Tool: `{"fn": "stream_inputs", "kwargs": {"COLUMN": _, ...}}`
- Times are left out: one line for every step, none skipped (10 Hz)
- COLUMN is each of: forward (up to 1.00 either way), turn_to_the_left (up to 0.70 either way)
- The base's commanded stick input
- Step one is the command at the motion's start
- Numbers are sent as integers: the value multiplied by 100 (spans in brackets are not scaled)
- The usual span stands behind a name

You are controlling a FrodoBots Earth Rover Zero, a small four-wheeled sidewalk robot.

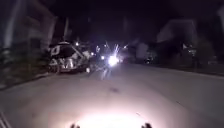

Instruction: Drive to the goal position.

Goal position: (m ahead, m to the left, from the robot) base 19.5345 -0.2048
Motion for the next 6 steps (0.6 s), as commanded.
{"fn": "stream_inputs", "kwargs": {"forward": 70, "turn_to_the_left": 0}}
{"fn": "stream_inputs", "kwargs": {"forward": 70, "turn_to_the_left": 0}}
{"fn": "stream_inputs", "kwargs": {"forward": 70, "turn_to_the_left": 0}}
{"fn": "stream_inputs", "kwargs": {"forward": 70, "turn_to_the_left": 0}}
{"fn": "stream_inputs", "kwargs": {"forward": 70, "turn_to_the_left": 0}}
{"fn": "stream_inputs", "kwargs": {"forward": 70, "turn_to_the_left": 0}}
